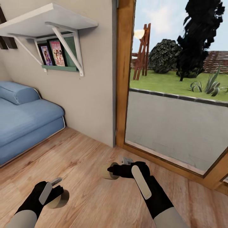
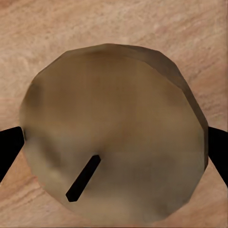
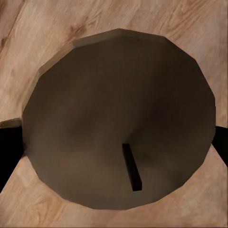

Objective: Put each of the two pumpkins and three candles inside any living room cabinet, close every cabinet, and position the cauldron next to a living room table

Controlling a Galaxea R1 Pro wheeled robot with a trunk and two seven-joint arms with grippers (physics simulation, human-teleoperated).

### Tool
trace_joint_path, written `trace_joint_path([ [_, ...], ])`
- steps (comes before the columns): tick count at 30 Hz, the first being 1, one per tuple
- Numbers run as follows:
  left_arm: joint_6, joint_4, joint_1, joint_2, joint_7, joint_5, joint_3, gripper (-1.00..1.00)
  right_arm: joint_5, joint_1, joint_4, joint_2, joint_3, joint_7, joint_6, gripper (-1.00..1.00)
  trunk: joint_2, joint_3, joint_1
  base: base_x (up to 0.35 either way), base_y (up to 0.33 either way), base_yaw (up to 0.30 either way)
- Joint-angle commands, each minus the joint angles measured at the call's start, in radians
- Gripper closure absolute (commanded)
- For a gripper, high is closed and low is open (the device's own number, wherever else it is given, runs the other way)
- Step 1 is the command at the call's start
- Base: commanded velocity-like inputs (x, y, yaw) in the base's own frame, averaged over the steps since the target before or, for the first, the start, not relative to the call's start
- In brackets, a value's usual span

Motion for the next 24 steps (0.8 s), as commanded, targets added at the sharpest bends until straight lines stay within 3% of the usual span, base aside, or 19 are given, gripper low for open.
trace_joint_path([
  [1,0.002,-0.001,0.000,0.014,0.000,0.006,0.006,1.00,-0.009,0.000,-0.011,0.000,-0.002,-0.027,0.012,1.00,0.000,0.004,0.000,-0.094,0.000,0.000],
  [2,0.005,-0.001,0.000,0.021,-0.001,0.007,0.013,1.00,-0.010,0.001,-0.024,0.000,-0.004,-0.038,0.028,1.00,0.001,0.008,-0.001,-0.139,0.000,0.000],
  [3,0.019,-0.002,0.000,0.031,-0.001,0.006,0.049,1.00,-0.011,0.001,-0.058,0.000,-0.022,-0.053,0.061,1.00,0.008,0.011,-0.005,-0.070,0.000,0.000],
  [4,0.025,-0.001,0.000,0.032,-0.001,0.006,0.063,1.00,-0.011,0.001,-0.065,0.000,-0.027,-0.056,0.067,1.00,0.015,0.014,-0.008,-0.036,0.000,0.000],
  [6,0.028,-0.001,0.000,0.033,-0.001,0.006,0.071,1.00,-0.011,0.001,-0.068,0.000,-0.028,-0.057,0.071,1.00,0.029,0.020,-0.016,-0.019,0.000,0.000],
  [11,0.032,-0.001,0.000,0.034,-0.002,0.005,0.076,1.00,-0.010,0.002,-0.070,0.000,-0.026,-0.059,0.072,1.00,0.064,0.036,-0.035,-0.005,0.000,0.000],
  [20,0.014,0.005,0.013,0.030,-0.004,-0.002,0.070,1.00,0.006,0.081,-0.069,0.000,-0.024,-0.074,0.061,1.00,0.127,0.064,-0.070,-0.143,0.000,0.000],
  [24,-0.048,0.043,0.018,0.023,-0.004,-0.005,0.068,1.00,0.006,0.122,-0.072,0.000,-0.025,-0.101,0.060,1.00,0.155,0.077,-0.085,-0.028,0.000,0.000],
])
